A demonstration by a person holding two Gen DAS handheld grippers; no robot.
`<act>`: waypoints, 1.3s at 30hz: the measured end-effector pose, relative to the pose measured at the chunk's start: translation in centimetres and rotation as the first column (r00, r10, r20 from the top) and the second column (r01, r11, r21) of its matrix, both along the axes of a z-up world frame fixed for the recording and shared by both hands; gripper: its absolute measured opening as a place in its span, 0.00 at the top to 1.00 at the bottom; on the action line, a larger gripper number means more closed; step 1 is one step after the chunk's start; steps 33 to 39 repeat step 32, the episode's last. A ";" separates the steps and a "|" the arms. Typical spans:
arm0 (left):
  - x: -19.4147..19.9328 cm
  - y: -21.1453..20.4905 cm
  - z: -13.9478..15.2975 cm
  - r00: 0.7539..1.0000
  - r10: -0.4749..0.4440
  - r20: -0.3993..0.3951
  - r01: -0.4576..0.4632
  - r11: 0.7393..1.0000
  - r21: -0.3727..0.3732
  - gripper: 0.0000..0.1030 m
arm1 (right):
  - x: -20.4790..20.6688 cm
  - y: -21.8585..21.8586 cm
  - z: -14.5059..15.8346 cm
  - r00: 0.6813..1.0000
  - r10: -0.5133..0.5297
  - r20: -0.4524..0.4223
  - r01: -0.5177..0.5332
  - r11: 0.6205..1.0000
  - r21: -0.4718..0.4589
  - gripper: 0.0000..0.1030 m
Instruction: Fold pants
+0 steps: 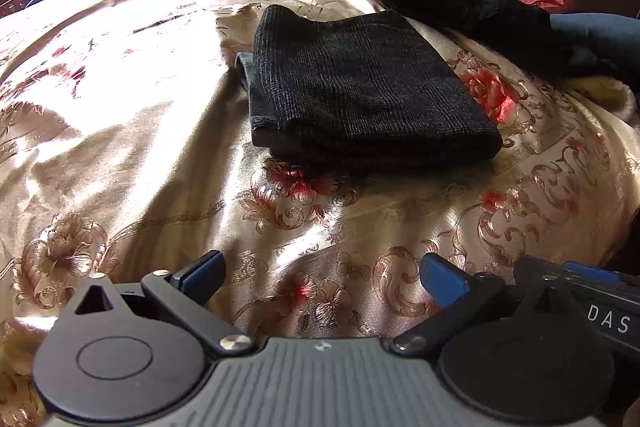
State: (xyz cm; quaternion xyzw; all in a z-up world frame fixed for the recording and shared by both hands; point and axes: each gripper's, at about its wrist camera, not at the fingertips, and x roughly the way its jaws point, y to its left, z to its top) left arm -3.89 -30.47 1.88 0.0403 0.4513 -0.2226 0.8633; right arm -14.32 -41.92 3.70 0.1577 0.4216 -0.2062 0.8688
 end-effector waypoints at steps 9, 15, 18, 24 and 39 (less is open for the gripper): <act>0.0 0.0 -0.1 1.000 0.001 0.002 -0.001 1.000 -0.002 0.00 | -0.1 -0.2 0.1 1.000 -0.004 0.000 0.004 1.000 -0.002 0.52; 0.0 0.1 0.0 1.000 0.001 0.006 -0.001 1.000 -0.001 0.00 | -0.2 -0.1 0.1 1.000 -0.002 0.000 0.002 1.000 -0.002 0.52; 0.0 0.1 0.0 1.000 0.005 0.003 -0.005 1.000 -0.003 0.00 | -0.2 -0.1 0.1 1.000 -0.002 0.000 0.002 1.000 -0.002 0.52; 0.0 0.1 0.1 1.000 0.003 0.002 -0.003 1.000 -0.005 0.00 | -0.2 -0.1 0.1 1.000 -0.002 0.001 0.002 1.000 -0.003 0.52; 0.0 0.1 0.1 1.000 0.007 -0.003 -0.007 1.000 -0.009 0.00 | -0.1 0.0 0.0 1.000 -0.003 0.000 0.003 1.000 -0.002 0.52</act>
